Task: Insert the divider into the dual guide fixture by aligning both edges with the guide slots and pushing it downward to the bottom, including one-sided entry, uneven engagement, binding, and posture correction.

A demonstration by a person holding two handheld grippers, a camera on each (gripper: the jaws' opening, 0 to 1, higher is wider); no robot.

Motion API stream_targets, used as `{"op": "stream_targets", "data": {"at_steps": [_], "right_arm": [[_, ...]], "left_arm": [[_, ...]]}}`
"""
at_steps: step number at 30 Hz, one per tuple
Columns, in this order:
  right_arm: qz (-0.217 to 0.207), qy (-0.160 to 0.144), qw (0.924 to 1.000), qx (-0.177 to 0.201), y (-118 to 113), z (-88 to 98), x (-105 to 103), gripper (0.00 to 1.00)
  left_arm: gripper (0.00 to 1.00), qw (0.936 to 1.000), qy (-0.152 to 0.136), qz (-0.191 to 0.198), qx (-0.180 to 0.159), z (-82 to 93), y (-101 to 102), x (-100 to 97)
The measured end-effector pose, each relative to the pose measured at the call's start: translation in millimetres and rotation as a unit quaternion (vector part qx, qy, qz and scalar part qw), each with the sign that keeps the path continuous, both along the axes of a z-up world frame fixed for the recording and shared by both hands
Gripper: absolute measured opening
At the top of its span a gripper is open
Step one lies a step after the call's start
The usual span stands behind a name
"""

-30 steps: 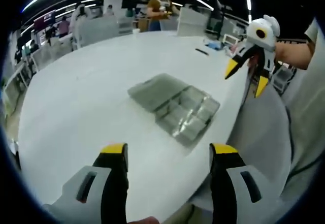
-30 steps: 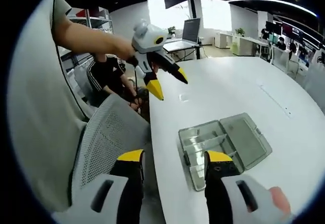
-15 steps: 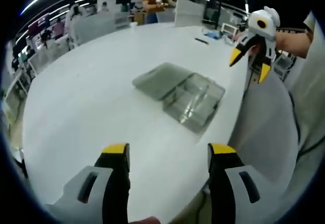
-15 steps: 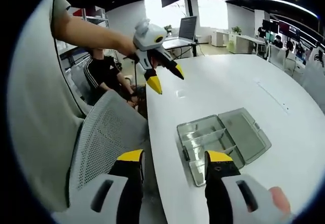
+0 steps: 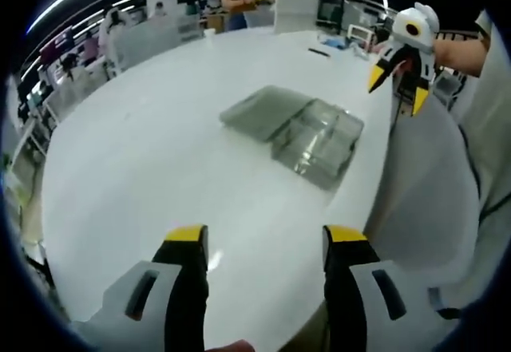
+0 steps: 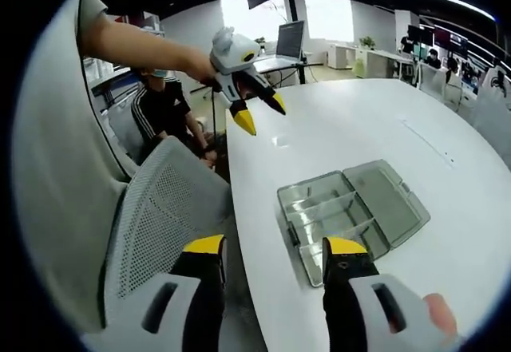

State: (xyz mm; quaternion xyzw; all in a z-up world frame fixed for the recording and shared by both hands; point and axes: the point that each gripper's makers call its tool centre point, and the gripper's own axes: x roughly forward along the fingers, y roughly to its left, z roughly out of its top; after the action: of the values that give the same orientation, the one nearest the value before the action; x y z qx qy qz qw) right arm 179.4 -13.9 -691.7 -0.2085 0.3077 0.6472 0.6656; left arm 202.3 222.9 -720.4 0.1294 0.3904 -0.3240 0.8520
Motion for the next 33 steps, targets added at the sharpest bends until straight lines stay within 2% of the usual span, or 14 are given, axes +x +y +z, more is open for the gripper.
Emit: {"op": "stream_targets", "data": {"at_steps": [7, 12, 17, 23, 27, 33], "right_arm": [[-0.012, 0.005, 0.9999, -0.004, -4, -5.9, 1, 0.45], [-0.017, 0.005, 0.9998, -0.006, -5, -7.7, 3, 0.45], [-0.023, 0.003, 0.9997, -0.008, -6, -9.1, 6, 0.45], [-0.027, -0.002, 0.9995, -0.018, -10, -12.5, 9, 0.44], [-0.028, -0.002, 0.9994, -0.022, -12, -12.9, 10, 0.44], [-0.027, -0.002, 0.9993, -0.027, -13, -13.8, 10, 0.44]], "left_arm": [[0.53, 0.9999, 0.002, -0.010, 0.012, -11.4, 6, 1.7], [0.53, 0.9980, 0.007, -0.045, 0.043, -19.1, 9, 2.0], [0.51, 0.9961, 0.008, -0.066, 0.058, -20.1, 11, 2.7], [0.49, 0.9886, 0.015, -0.108, 0.104, -33.2, 23, 0.8], [0.47, 0.9855, 0.019, -0.119, 0.120, -41.6, 31, -0.7], [0.45, 0.9841, 0.027, -0.117, 0.131, -52.5, 44, -2.7]]}}
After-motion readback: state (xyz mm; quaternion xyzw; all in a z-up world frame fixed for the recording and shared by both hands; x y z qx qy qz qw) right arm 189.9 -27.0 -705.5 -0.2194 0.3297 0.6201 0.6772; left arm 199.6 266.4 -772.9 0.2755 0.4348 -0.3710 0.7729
